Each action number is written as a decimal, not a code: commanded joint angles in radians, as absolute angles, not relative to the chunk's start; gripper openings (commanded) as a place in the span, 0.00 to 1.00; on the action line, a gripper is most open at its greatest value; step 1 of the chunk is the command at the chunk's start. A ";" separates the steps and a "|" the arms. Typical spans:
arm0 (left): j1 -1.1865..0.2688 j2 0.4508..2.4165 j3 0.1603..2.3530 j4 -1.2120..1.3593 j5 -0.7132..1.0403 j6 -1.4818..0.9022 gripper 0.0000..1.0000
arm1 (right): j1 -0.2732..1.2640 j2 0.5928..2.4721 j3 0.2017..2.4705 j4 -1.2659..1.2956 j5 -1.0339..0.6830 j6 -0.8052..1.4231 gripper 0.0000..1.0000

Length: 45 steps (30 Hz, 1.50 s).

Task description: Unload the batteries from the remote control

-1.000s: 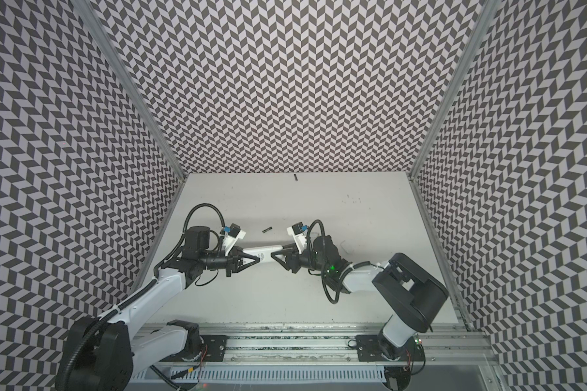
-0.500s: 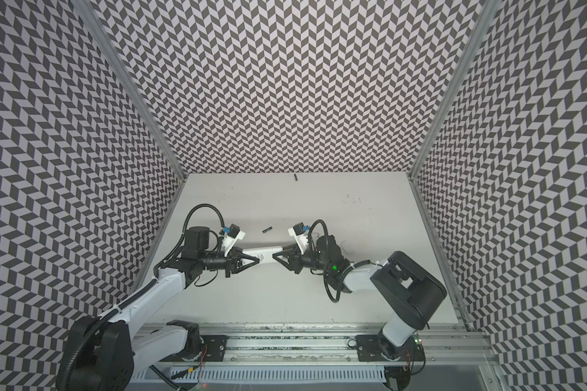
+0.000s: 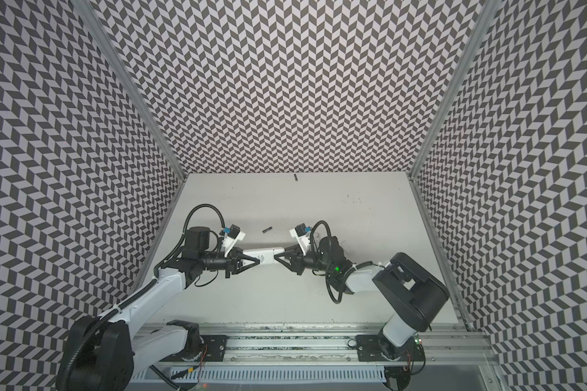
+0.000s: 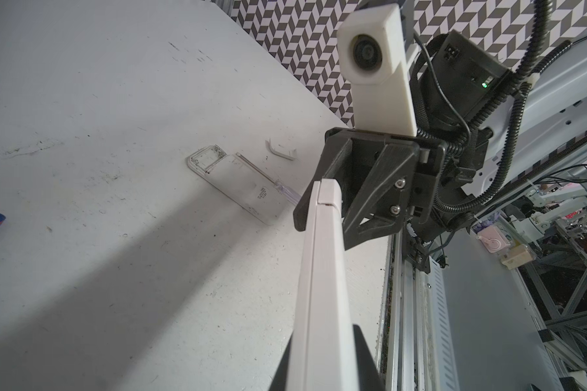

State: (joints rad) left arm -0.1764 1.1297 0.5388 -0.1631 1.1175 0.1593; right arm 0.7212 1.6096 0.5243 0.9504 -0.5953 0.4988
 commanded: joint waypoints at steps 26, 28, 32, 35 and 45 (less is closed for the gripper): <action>-0.156 1.109 0.547 -0.112 1.013 0.150 0.00 | 0.609 1.489 0.444 0.877 -0.585 0.501 0.00; -0.152 1.117 0.562 -0.143 1.002 0.161 0.00 | 0.595 1.468 0.434 0.869 -0.585 0.510 0.00; -0.153 1.108 0.537 -0.105 0.989 0.139 0.00 | 0.581 1.443 0.409 0.867 -0.580 0.503 0.00; -0.153 1.120 0.551 -0.130 0.985 0.144 0.00 | 0.574 1.455 0.415 0.867 -0.594 0.531 0.02; -0.156 1.123 0.559 -0.151 0.961 0.159 0.00 | 0.558 1.469 0.406 0.886 -0.609 0.539 0.02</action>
State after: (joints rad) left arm -0.2169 1.1278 0.5407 -0.1173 1.1561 0.1352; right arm 0.6506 1.4738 0.4480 0.9192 -0.7265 0.4980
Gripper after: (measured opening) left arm 0.164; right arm 0.198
